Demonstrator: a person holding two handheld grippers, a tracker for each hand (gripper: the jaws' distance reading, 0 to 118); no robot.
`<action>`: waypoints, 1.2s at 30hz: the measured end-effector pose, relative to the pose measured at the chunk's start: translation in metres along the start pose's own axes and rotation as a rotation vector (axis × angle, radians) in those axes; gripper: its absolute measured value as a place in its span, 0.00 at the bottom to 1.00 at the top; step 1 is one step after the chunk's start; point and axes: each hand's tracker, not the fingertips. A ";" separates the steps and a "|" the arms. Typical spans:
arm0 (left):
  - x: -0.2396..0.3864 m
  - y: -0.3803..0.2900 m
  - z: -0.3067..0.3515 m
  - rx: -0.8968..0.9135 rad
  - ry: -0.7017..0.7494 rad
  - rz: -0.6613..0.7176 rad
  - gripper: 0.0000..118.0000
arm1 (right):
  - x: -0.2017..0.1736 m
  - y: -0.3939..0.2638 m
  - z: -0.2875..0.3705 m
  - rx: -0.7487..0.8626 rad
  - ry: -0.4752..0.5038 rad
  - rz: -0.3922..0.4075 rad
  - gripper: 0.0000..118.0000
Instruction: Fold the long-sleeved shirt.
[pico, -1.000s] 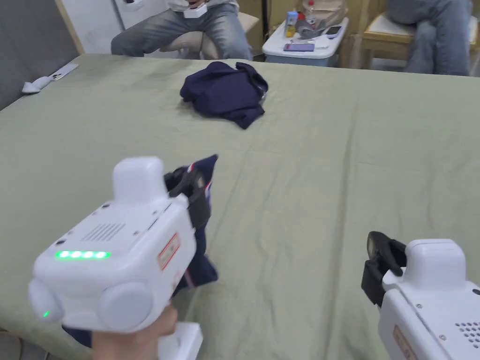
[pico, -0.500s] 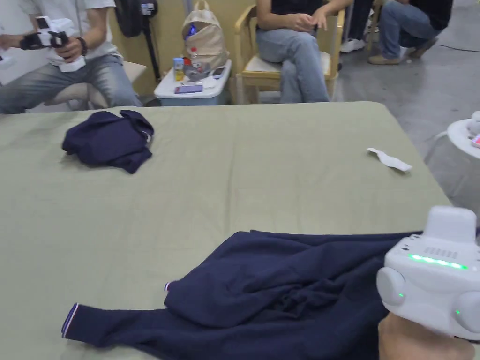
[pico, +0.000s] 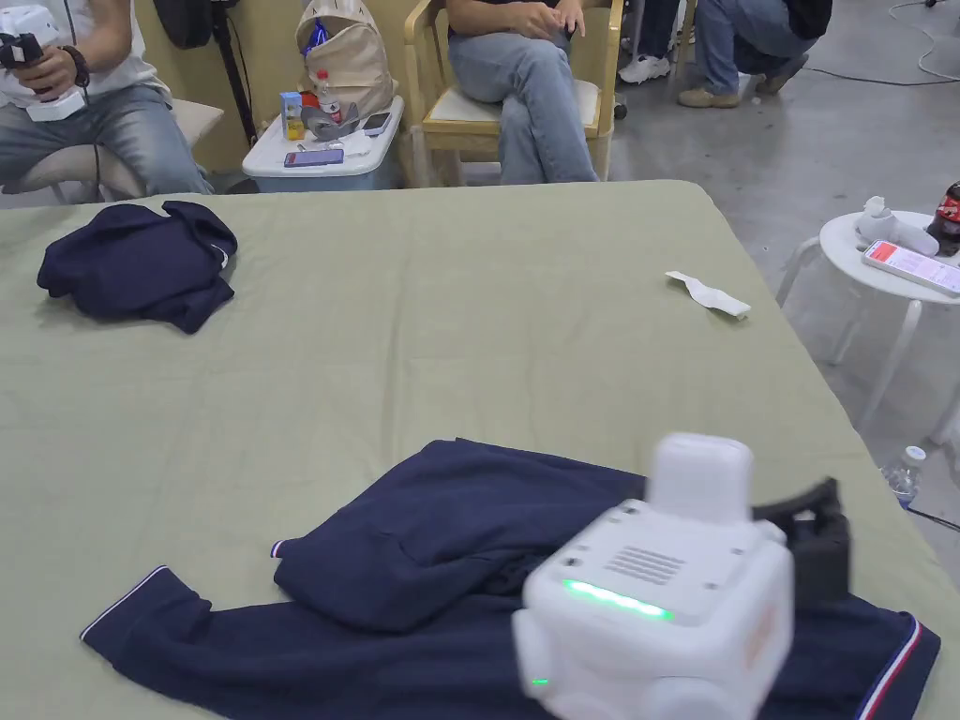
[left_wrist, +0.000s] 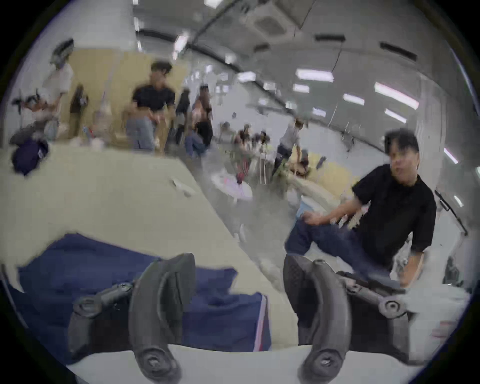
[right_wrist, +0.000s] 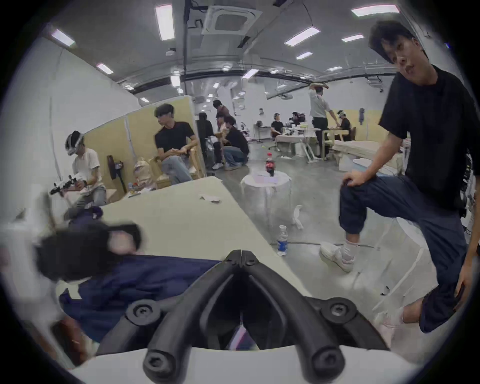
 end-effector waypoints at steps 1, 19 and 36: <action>-0.013 0.016 0.028 0.035 0.045 -0.034 0.70 | -0.013 0.003 0.002 0.015 0.024 0.015 0.00; -0.207 -0.017 0.214 -0.022 0.622 0.009 0.00 | -0.162 -0.006 0.025 0.048 0.281 0.221 0.00; -0.298 -0.006 0.021 -0.373 0.482 0.041 0.57 | -0.117 -0.017 -0.031 -0.049 0.173 0.231 0.00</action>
